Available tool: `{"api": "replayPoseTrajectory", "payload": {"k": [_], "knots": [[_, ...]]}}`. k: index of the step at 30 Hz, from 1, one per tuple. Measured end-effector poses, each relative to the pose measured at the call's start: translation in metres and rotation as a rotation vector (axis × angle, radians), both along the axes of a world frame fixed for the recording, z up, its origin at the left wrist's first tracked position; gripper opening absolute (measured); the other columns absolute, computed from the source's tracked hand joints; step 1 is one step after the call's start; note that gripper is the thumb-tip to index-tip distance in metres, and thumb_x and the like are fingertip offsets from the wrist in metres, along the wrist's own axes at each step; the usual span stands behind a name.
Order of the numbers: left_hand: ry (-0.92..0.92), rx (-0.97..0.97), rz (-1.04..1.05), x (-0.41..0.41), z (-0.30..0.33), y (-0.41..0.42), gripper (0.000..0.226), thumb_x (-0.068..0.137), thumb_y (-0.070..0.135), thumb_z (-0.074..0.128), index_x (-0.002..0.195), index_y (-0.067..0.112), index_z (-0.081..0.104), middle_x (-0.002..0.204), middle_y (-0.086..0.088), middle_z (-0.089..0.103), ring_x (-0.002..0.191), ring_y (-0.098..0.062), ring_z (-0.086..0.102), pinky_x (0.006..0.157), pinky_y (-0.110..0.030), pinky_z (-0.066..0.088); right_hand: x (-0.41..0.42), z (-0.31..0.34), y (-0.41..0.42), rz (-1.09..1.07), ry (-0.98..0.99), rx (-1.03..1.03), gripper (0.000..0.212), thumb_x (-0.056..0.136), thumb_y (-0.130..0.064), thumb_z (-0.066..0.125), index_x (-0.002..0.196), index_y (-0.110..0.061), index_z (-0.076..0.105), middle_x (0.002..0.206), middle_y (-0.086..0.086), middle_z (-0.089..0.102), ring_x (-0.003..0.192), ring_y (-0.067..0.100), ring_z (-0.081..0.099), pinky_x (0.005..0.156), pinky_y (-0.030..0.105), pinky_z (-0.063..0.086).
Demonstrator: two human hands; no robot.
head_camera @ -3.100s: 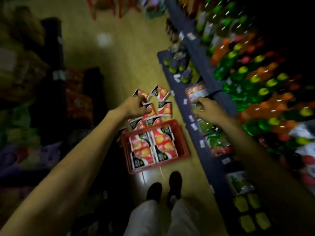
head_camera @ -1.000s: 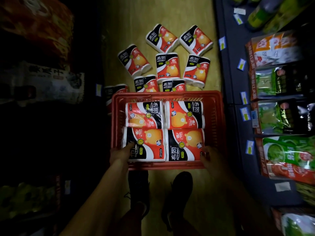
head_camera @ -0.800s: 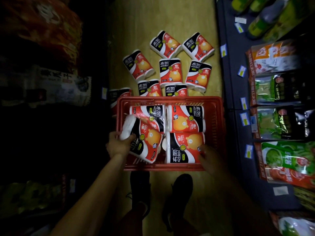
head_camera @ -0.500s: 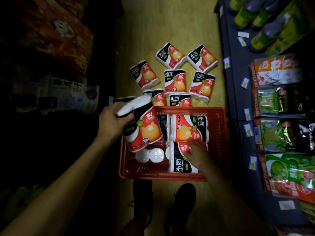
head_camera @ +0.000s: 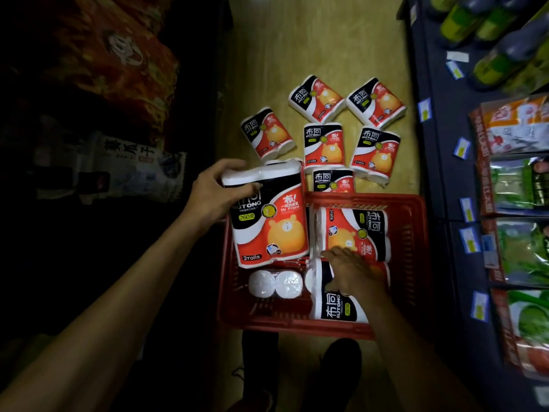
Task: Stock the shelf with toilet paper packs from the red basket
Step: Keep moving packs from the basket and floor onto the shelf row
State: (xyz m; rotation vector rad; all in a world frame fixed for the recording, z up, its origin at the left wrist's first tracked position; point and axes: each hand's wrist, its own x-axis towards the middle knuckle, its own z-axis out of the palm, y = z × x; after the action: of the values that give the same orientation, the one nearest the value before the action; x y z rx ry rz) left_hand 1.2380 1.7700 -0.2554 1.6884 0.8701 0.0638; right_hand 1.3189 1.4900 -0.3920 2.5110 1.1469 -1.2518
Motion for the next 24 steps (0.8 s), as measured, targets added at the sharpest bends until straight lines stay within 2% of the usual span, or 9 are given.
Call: {"api": "replayPoseTrajectory", "payload": {"k": [2,3,6,9,13,16,20,22,24], "knots": [[0.021,-0.003,0.098,0.001,-0.002,-0.003,0.064,0.070,0.022,0.085,0.126,0.015,0.055,0.113,0.000,0.064,0.095,-0.011,0.066,0.079,-0.025,0.058,0.001,-0.002,-0.001,0.015,-0.013,-0.006,0.089,0.070,-0.036,0.080,0.145,-0.025,0.033,0.144,0.001,0.039,0.133,0.025,0.035,0.111,0.040,0.029],[0.034,-0.015,0.142,0.001,-0.004,-0.004,0.067,0.068,0.023,0.086,0.126,0.014,0.053,0.113,0.000,0.063,0.096,-0.012,0.066,0.080,-0.027,0.057,0.001,-0.003,-0.001,0.027,-0.025,-0.002,0.088,0.070,-0.037,0.080,0.144,-0.025,0.033,0.143,0.002,0.040,0.132,0.025,0.035,0.110,0.039,0.029],[0.056,-0.086,0.174,0.000,-0.006,-0.004,0.054,0.068,0.022,0.086,0.114,0.009,0.061,0.105,-0.005,0.070,0.091,-0.021,0.071,0.081,-0.039,0.059,0.000,-0.002,0.001,0.060,-0.061,0.011,0.083,0.071,-0.038,0.078,0.142,-0.024,0.036,0.139,0.002,0.041,0.129,0.025,0.036,0.108,0.037,0.030],[0.032,-0.114,0.187,-0.002,-0.010,-0.003,0.047,0.068,0.023,0.086,0.108,0.009,0.066,0.100,-0.007,0.073,0.090,-0.023,0.072,0.080,-0.041,0.059,0.001,0.001,0.000,0.020,-0.040,0.030,0.082,0.069,-0.034,0.081,0.139,-0.023,0.039,0.137,0.002,0.044,0.127,0.025,0.039,0.107,0.035,0.031],[0.010,-0.141,0.216,-0.005,-0.013,0.000,0.045,0.068,0.021,0.086,0.107,0.009,0.067,0.100,-0.008,0.074,0.092,-0.025,0.071,0.080,-0.039,0.059,-0.001,0.006,-0.004,-0.041,0.001,0.073,0.080,0.069,-0.027,0.082,0.136,-0.022,0.038,0.137,0.003,0.048,0.125,0.025,0.044,0.105,0.035,0.034],[0.006,-0.155,0.211,-0.007,-0.010,0.001,0.043,0.070,0.021,0.085,0.107,0.010,0.066,0.101,-0.008,0.073,0.091,-0.025,0.072,0.080,-0.041,0.059,0.001,0.011,-0.009,-0.063,0.001,0.087,0.084,0.065,-0.032,0.084,0.134,-0.019,0.038,0.135,0.003,0.046,0.124,0.025,0.043,0.104,0.036,0.036],[0.015,-0.161,0.214,-0.009,-0.002,0.000,0.043,0.071,0.020,0.084,0.109,0.012,0.065,0.100,-0.006,0.073,0.089,-0.023,0.072,0.073,-0.036,0.059,0.007,0.025,-0.021,-0.050,-0.061,0.116,0.080,0.060,-0.039,0.082,0.127,-0.018,0.043,0.127,0.003,0.042,0.117,0.026,0.043,0.091,0.038,0.043],[0.010,-0.169,0.210,-0.009,0.003,0.000,0.043,0.071,0.021,0.084,0.109,0.011,0.065,0.100,-0.007,0.073,0.089,-0.023,0.072,0.072,-0.035,0.059,0.013,0.032,-0.034,-0.170,-0.030,0.186,0.081,0.059,-0.035,0.082,0.128,-0.016,0.045,0.129,0.005,0.042,0.118,0.028,0.045,0.089,0.037,0.044],[0.020,-0.169,0.197,-0.010,0.008,0.000,0.040,0.072,0.022,0.083,0.108,0.013,0.066,0.100,-0.006,0.073,0.090,-0.024,0.072,0.074,-0.038,0.059,0.022,0.044,-0.046,-0.373,0.029,0.349,0.074,0.059,-0.032,0.083,0.124,-0.015,0.052,0.124,0.006,0.052,0.114,0.027,0.053,0.087,0.034,0.046]]}}
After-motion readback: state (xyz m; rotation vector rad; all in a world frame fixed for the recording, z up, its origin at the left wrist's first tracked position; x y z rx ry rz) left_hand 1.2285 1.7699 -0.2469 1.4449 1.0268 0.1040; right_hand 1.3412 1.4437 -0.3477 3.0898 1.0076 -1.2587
